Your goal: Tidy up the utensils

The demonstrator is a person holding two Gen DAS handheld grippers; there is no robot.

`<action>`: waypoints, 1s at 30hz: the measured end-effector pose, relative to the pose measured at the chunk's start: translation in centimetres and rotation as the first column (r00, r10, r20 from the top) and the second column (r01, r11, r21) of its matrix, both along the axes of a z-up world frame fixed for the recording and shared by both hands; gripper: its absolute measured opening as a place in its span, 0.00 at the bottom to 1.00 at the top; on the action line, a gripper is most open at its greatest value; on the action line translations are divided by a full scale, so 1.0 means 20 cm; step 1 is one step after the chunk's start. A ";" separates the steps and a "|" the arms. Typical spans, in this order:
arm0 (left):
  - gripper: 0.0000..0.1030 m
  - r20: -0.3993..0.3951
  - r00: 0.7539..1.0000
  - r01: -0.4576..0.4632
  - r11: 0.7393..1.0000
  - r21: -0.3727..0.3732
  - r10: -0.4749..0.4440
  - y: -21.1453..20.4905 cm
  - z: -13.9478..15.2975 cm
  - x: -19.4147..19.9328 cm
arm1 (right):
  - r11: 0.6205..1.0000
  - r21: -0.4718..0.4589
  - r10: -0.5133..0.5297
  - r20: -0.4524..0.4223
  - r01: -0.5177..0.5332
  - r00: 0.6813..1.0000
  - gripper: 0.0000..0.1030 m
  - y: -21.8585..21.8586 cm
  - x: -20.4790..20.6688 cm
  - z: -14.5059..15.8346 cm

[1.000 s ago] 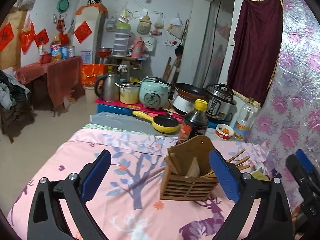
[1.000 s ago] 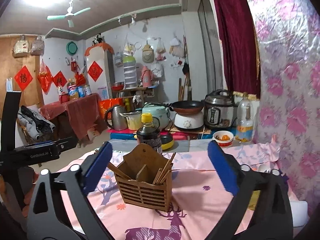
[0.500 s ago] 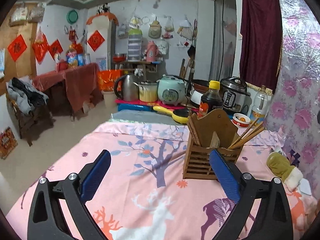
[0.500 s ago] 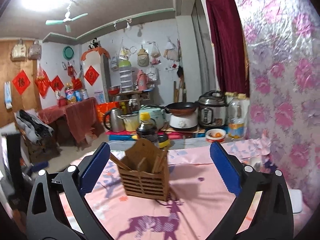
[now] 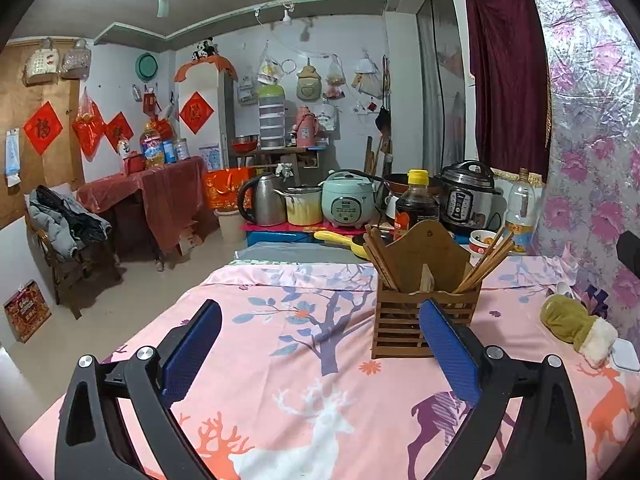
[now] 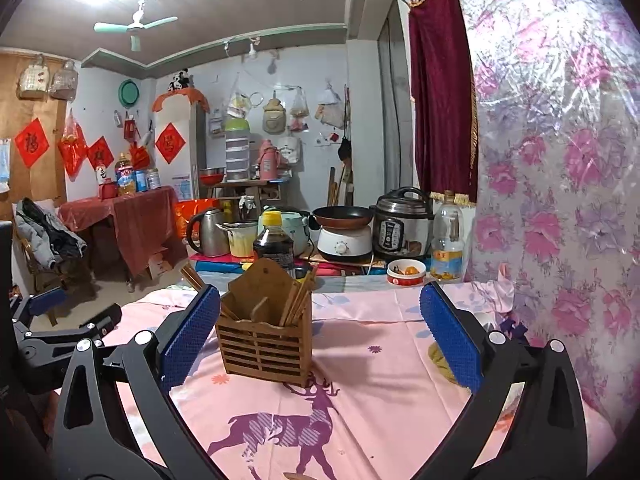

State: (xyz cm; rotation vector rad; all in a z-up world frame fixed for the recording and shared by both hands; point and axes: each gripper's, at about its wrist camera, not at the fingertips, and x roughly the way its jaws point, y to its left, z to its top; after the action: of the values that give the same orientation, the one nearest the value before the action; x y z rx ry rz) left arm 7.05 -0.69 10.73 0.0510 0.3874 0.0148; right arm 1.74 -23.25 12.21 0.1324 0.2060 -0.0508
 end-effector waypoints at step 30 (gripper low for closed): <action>0.94 -0.426 0.905 0.032 0.996 0.084 0.007 -0.07 -0.53 0.28 | 1.000 -0.028 -0.003 -0.445 -0.010 0.896 0.94 0.08 0.30 -0.61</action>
State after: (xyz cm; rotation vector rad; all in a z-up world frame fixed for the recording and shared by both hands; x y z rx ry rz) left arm 12.57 -2.08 0.06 0.1464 0.8267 0.0083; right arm 7.79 -21.58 -0.03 0.0894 0.6653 -0.0806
